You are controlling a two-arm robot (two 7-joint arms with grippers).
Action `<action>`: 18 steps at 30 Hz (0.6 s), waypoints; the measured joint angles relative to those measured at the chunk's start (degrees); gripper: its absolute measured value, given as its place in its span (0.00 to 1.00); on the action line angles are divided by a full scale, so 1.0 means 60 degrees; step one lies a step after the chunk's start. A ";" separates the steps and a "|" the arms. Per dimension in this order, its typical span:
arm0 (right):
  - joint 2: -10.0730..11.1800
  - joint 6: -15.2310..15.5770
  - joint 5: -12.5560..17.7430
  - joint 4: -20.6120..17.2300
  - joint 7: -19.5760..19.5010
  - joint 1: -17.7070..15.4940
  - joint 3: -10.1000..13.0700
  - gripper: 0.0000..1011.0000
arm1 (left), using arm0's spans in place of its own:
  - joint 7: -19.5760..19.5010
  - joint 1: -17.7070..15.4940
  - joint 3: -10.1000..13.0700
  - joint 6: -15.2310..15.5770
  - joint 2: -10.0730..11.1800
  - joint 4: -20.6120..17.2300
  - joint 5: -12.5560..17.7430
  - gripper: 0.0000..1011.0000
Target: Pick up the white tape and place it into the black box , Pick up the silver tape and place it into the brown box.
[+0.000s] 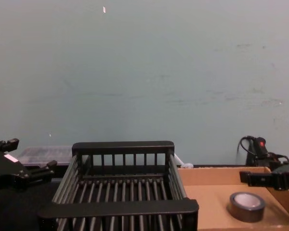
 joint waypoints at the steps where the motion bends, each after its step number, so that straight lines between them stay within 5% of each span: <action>1: 0.0026 -0.0010 0.0000 -0.0056 0.0012 -0.0040 0.0004 0.99 | 0.0000 0.0000 0.0000 0.0000 0.0000 0.0000 0.0000 0.99; 18: 0.1056 -0.0572 0.0330 -0.1845 0.0745 -0.1408 0.0147 0.99 | 0.0000 0.0000 0.0000 0.0000 0.0000 0.0000 0.0000 0.99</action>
